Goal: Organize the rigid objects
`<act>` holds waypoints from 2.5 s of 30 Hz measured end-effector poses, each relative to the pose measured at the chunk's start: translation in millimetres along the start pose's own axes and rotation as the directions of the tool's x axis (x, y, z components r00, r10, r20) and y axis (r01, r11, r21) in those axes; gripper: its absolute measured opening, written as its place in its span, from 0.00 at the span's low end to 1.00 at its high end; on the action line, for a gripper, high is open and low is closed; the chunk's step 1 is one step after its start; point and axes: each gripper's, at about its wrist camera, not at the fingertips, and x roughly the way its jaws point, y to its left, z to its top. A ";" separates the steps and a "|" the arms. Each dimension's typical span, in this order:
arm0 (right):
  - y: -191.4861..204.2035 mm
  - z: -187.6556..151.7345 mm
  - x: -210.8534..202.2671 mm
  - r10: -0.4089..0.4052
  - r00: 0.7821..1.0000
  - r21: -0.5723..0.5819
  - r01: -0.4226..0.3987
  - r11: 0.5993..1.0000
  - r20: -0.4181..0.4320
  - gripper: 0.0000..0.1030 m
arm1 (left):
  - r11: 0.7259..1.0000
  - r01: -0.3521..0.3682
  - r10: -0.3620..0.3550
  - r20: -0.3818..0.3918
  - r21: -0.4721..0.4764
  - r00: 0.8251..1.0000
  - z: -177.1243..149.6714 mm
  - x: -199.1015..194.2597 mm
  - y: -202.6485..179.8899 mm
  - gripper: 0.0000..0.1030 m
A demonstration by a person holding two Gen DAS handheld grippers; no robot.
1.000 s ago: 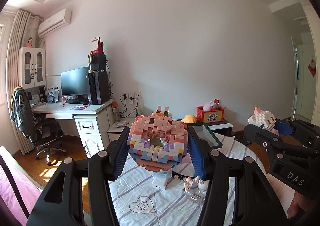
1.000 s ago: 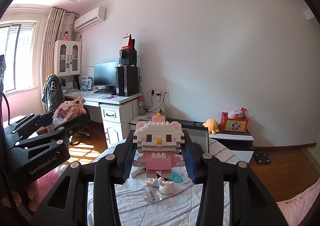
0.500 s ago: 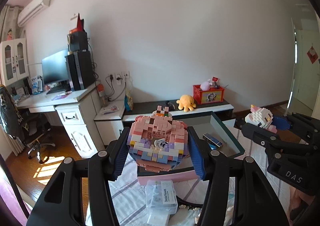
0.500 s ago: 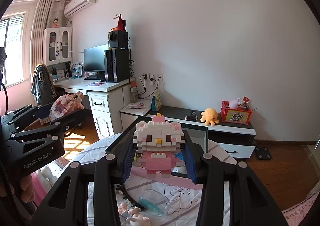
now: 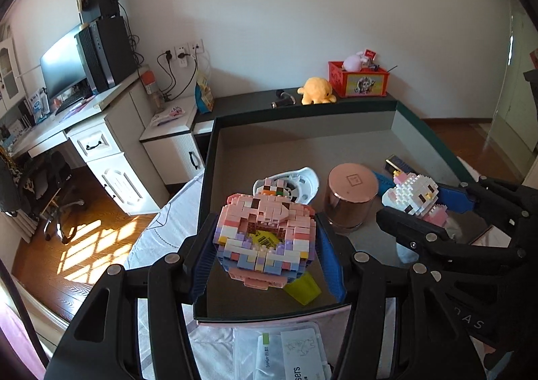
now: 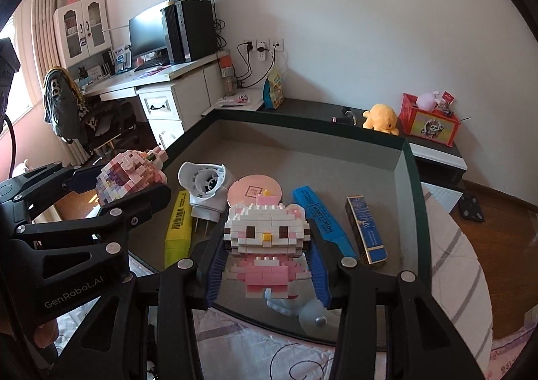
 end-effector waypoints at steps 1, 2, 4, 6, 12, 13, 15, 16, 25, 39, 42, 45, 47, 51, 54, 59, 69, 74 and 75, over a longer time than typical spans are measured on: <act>-0.3 -1.4 3.3 -0.002 1.000 0.002 0.002 1.000 -0.007 0.44 | 1.000 0.003 -0.003 -0.007 -0.007 1.000 -2.1 1.8 0.9 0.55; 0.4 -2.6 6.2 0.002 1.000 -0.002 -0.002 1.000 -0.017 0.44 | 1.000 0.001 -0.002 -0.018 -0.013 1.000 -2.8 3.7 2.0 0.55; 1.1 -4.1 6.9 0.002 1.000 -0.005 -0.002 1.000 -0.010 0.45 | 1.000 -0.011 0.011 -0.009 -0.026 1.000 -2.6 1.3 4.8 0.57; 1.8 -2.8 4.8 -0.006 1.000 0.003 0.006 1.000 -0.010 0.53 | 0.999 -0.037 0.037 -0.005 -0.034 0.999 -1.1 -3.8 8.4 0.69; 8.9 -0.8 -46.4 -0.050 0.995 0.041 0.047 0.998 0.087 0.79 | 0.997 -0.034 0.042 0.106 -0.073 0.993 -7.6 -64.6 20.5 0.89; 12.0 -1.8 -60.0 -0.046 0.993 0.044 0.041 0.998 0.112 0.79 | 0.996 -0.038 0.050 0.143 -0.082 0.988 -11.0 -81.9 21.2 0.91; 20.2 -5.1 -89.1 -0.044 0.987 0.051 0.037 0.998 0.155 0.81 | 0.994 -0.044 0.064 0.214 -0.096 0.975 -19.6 -116.5 21.8 0.96; 24.7 -7.4 -104.1 -0.049 0.983 0.052 0.040 0.998 0.178 0.82 | 0.993 -0.050 0.075 0.249 -0.103 0.966 -25.7 -134.8 21.6 0.98; 71.7 -48.3 -234.6 -0.073 0.935 0.018 0.072 0.997 0.347 1.00 | 0.991 -0.068 0.112 0.414 -0.119 0.903 -85.8 -259.4 8.1 1.00; 109.5 -134.1 -359.6 -0.142 0.862 0.058 0.130 0.990 0.487 1.00 | 0.992 -0.049 0.107 0.566 -0.117 0.818 -164.9 -381.0 -21.8 1.00; 113.4 -144.7 -372.9 -0.153 0.851 0.062 0.141 0.988 0.502 1.00 | 0.992 -0.046 0.108 0.580 -0.122 0.807 -173.1 -392.4 -25.7 1.00; 117.7 -153.0 -382.2 -0.165 0.843 0.063 0.154 0.986 0.512 1.00 | 0.991 -0.052 0.114 0.592 -0.121 0.798 -179.5 -398.9 -26.9 1.00; 118.5 -156.9 -384.9 -0.168 0.840 0.064 0.158 0.985 0.516 1.00 | 0.991 -0.057 0.119 0.596 -0.121 0.794 -181.3 -400.4 -27.9 1.00; 121.5 -155.7 -387.3 -0.171 0.838 0.063 0.162 0.985 0.519 1.00 | 0.990 -0.058 0.122 0.600 -0.125 0.790 -185.2 -402.9 -29.8 1.00; 120.8 -157.0 -384.9 -0.173 0.838 0.063 0.164 0.984 0.518 1.00 | 0.991 -0.056 0.119 0.596 -0.123 0.794 -186.1 -400.9 -29.8 1.00; 117.3 -160.0 -374.5 -0.176 0.847 0.066 0.165 0.984 0.501 1.00 | 0.992 -0.055 0.110 0.574 -0.113 0.811 -187.2 -390.8 -30.8 1.00; 97.4 -175.8 -313.3 -0.183 0.907 0.080 0.165 0.983 0.379 1.00 | 0.996 -0.055 0.077 0.434 -0.063 0.897 -195.8 -320.3 -34.2 1.00; 82.8 -184.4 -268.2 -0.170 0.945 0.097 0.149 0.984 0.280 1.00 | 0.998 -0.037 0.050 0.307 -0.047 0.950 -199.0 -271.0 -33.3 1.00; 79.8 -185.7 -259.6 -0.166 0.952 0.103 0.143 0.984 0.259 1.00 | 0.998 -0.026 0.039 0.286 -0.049 0.958 -198.7 -261.6 -33.3 1.00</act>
